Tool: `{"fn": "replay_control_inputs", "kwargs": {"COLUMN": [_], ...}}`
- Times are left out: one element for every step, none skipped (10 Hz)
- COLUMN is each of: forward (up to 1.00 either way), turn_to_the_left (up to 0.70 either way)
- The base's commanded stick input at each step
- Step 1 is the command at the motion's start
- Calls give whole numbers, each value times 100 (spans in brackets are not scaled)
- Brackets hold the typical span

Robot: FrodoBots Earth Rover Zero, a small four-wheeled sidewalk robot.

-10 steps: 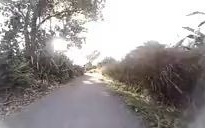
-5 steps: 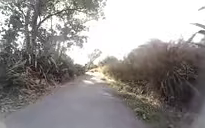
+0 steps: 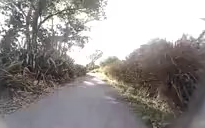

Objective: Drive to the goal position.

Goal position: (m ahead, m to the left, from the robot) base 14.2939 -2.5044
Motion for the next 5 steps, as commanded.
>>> {"fn": "replay_control_inputs", "kwargs": {"forward": [50,50,50,50,50], "turn_to_the_left": [1,1,1,1,1]}}
